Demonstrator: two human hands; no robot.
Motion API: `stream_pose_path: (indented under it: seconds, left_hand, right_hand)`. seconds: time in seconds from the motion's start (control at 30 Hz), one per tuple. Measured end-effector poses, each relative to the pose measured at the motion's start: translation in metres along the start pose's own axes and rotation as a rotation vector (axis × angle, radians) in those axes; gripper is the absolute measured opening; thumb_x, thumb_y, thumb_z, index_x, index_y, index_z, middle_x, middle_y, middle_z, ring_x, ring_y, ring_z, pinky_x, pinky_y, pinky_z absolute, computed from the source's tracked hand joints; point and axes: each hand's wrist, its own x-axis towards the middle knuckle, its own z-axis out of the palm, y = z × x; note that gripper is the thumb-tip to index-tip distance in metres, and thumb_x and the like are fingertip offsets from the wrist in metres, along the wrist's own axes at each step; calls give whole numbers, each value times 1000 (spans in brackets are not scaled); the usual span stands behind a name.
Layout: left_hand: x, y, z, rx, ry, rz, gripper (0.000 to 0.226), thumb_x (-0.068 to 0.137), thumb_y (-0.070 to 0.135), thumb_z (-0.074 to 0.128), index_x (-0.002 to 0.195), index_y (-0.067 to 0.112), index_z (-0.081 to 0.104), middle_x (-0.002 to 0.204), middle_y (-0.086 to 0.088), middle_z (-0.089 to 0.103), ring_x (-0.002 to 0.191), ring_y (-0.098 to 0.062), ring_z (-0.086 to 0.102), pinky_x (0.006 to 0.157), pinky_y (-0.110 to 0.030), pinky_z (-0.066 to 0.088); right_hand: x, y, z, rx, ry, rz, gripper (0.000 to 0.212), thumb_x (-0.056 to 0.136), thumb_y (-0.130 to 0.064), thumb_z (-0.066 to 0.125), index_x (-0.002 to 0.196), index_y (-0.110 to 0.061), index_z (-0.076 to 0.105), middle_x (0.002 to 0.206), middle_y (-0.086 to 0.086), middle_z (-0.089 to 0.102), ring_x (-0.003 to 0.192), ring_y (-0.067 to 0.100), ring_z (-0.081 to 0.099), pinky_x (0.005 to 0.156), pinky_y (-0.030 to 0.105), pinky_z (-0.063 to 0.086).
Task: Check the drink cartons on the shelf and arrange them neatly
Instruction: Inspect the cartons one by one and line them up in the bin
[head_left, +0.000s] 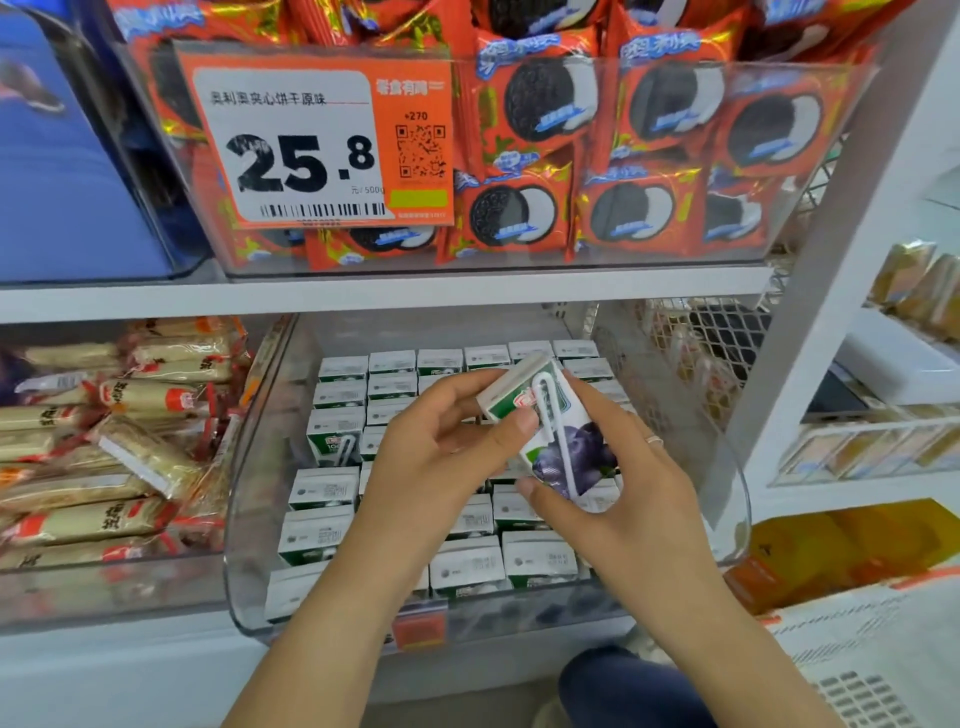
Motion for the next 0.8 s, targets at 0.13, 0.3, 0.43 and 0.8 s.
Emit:
stream_pose_path:
  seconds: [0.13,0.3,0.43,0.8]
  left_hand:
    - [0,0,-2,-68,-38,-23,44,65,29,74,109,27,67,100,5,75,92,-10,71,72,-19,55]
    - [0,0,0,-76,-45,-15,43,65,28,73,108,25,67,99,2,75,91,-10,71,72,-17,54]
    - [1,-1,1,-74,-50,-19,45,67,27,71,111,24,65,96,2,76,87,-8,71,70,-14,52]
    - [-1,-1,5,-6,10,55,40,59,37,75,98,34,69,94,10,75,85,-4,69,70,-14,51]
  right_hand:
    - [0,0,-2,24,13,14,71,70,-44,74,129,-59,36,115,-27,54,95,-15,52,73,-4,36]
    - [0,-3,-5,7,25,6,69,68,-44,71,121,-66,33,108,-32,51,97,-17,50,73,-4,36]
    - [0,-3,-6,-3,19,6,73,71,-36,79,121,-63,34,110,-31,51,98,-18,49,74,-5,35]
    - [1,-8,-4,90,-11,124,62,69,-32,80,121,-46,49,107,-20,58,96,-5,55,76,4,42]
